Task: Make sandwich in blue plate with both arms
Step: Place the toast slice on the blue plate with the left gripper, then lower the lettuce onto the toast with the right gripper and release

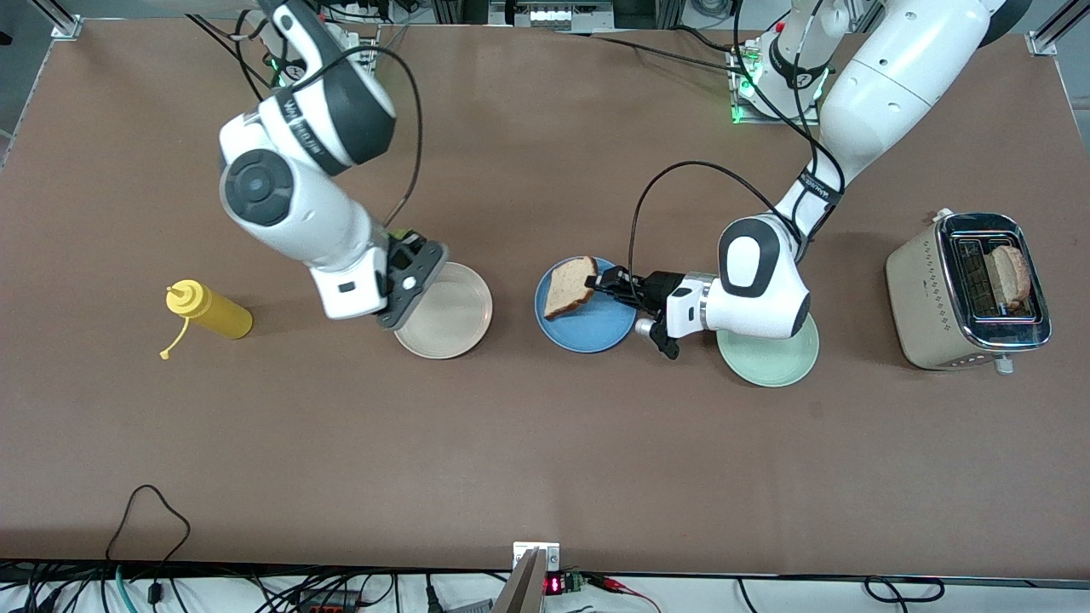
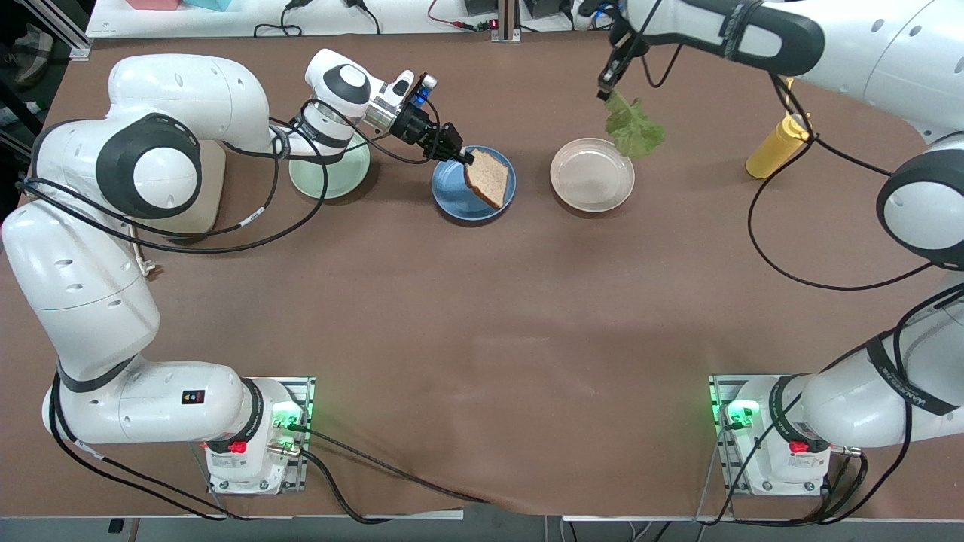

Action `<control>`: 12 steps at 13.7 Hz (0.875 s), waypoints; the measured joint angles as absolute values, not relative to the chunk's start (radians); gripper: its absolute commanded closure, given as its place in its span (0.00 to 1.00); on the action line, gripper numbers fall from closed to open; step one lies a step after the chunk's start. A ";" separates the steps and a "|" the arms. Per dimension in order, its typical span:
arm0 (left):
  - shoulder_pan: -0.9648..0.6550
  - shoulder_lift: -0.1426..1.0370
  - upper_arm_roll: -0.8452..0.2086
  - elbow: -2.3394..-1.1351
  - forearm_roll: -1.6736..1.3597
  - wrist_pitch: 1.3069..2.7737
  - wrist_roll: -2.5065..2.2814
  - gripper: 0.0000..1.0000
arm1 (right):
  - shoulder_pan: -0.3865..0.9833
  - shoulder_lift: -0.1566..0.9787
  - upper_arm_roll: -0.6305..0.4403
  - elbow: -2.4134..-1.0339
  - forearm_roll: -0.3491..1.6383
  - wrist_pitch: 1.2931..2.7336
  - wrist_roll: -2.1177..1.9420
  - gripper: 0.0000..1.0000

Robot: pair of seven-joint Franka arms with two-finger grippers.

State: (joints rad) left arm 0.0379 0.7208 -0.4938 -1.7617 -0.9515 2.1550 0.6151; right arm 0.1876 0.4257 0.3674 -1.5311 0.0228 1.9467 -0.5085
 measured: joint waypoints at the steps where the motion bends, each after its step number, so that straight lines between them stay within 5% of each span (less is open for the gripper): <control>1: 0.039 0.723 -0.490 -1.762 -0.951 2.156 0.616 0.00 | 0.202 0.431 0.367 -1.531 0.023 1.966 -0.508 1.00; 5: 0.067 0.690 -0.460 -1.747 -0.758 2.124 0.630 0.00 | 0.252 0.472 0.367 -1.531 0.026 2.084 -0.508 1.00; 12: 0.173 0.470 -0.450 -1.726 -0.270 1.874 0.614 0.00 | 0.362 0.588 0.367 -1.403 0.035 2.171 -0.477 1.00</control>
